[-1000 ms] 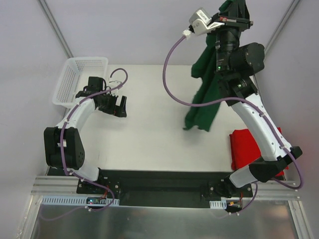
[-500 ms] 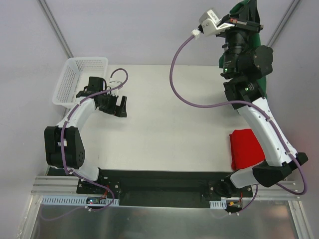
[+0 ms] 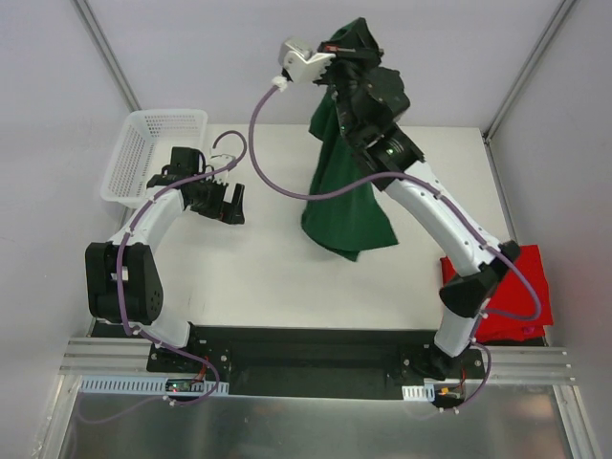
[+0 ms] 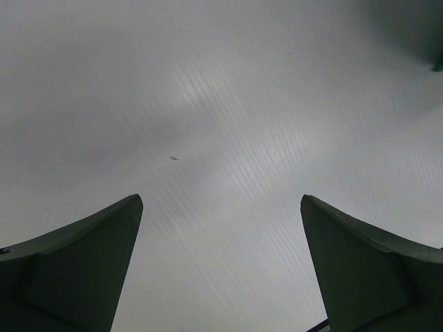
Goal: Fold and stack the t-shirts
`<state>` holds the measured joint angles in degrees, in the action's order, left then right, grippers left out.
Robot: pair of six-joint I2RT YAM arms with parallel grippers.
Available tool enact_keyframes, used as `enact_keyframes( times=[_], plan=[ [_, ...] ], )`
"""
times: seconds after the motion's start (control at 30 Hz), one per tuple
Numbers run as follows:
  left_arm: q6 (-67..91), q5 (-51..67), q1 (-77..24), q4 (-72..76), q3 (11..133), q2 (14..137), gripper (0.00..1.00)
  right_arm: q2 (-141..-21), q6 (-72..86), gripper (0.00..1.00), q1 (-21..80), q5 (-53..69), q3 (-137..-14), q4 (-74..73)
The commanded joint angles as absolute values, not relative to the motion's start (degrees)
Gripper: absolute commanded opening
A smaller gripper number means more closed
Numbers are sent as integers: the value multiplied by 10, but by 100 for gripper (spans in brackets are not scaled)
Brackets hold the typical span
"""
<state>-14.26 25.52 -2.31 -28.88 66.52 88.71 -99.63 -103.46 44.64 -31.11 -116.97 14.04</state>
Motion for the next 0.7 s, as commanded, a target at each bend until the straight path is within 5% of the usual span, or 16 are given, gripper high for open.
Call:
enact_keyframes(
  times=[0.0,0.17,0.53,0.6,0.63,0.67],
  plan=[
    [-140,262,-28,-284,652,863,99,-1050,-1031,1,474,-295,-1369,146],
    [-142,258,-28,-281,643,860,99,-1019,-1028,1,473,-283,-1369,183],
    [-142,260,-29,-279,647,876,99,-741,-979,3,330,-374,-888,213],
    [-139,261,-30,-279,653,883,99,-713,-1033,34,331,-380,-837,201],
    [-139,262,-32,-279,655,886,99,-701,-1048,86,332,-384,-814,197],
    [-138,262,-33,-279,657,891,99,-698,-1064,96,332,-388,-816,197]
  ],
)
